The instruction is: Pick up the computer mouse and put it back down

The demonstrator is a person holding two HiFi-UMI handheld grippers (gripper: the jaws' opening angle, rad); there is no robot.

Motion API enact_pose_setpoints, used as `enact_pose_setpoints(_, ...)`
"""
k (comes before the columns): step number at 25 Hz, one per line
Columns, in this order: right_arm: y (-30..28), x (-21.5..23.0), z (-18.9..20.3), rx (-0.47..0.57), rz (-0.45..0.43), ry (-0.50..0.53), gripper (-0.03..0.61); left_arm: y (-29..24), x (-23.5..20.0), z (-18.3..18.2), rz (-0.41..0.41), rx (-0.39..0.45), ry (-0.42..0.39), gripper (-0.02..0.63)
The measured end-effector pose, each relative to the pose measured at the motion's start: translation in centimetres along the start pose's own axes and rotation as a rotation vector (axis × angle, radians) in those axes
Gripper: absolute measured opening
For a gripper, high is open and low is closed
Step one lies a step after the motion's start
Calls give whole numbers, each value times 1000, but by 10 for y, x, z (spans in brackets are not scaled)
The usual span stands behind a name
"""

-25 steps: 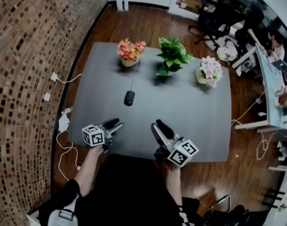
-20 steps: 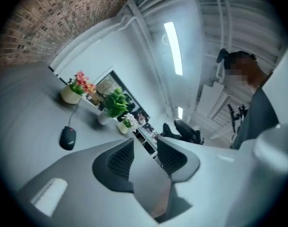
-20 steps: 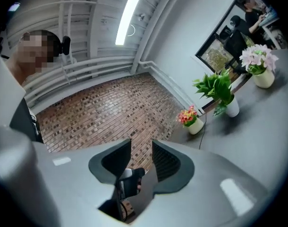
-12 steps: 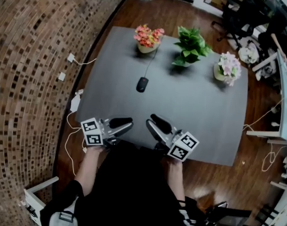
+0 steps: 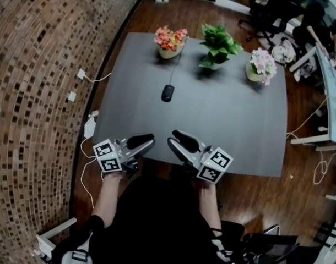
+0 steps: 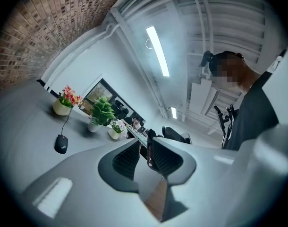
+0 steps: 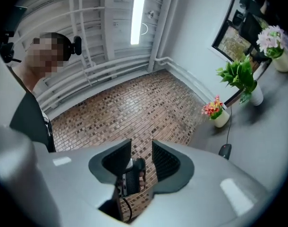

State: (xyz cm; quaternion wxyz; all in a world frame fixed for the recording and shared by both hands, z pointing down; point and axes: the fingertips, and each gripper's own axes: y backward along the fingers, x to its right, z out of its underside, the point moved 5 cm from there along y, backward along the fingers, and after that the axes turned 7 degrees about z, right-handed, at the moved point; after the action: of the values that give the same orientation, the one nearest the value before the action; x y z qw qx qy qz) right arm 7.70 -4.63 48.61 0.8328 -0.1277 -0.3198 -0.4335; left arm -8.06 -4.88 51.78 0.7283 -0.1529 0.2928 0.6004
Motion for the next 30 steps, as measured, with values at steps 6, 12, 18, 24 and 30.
enact_pose_setpoints(6,-25,-50,32,90,60,4,123,44,21,-11,70,4,-28,86)
enact_pose_setpoints(12,-27,-94,71,144,155,26,84,77,45,-8,173,-9,-22,86)
enact_pose_setpoints(18,-23,-142,72,192,136,98,0,85,90,-15,260,13,-64,86)
enact_pose_setpoints(24,-30,-178,73,186,91,146,0,98,121,-17,293,36,-96,86)
enact_pose_setpoints(30,-22,-194,91,163,82,162,0,112,143,-11,284,65,-110,86)
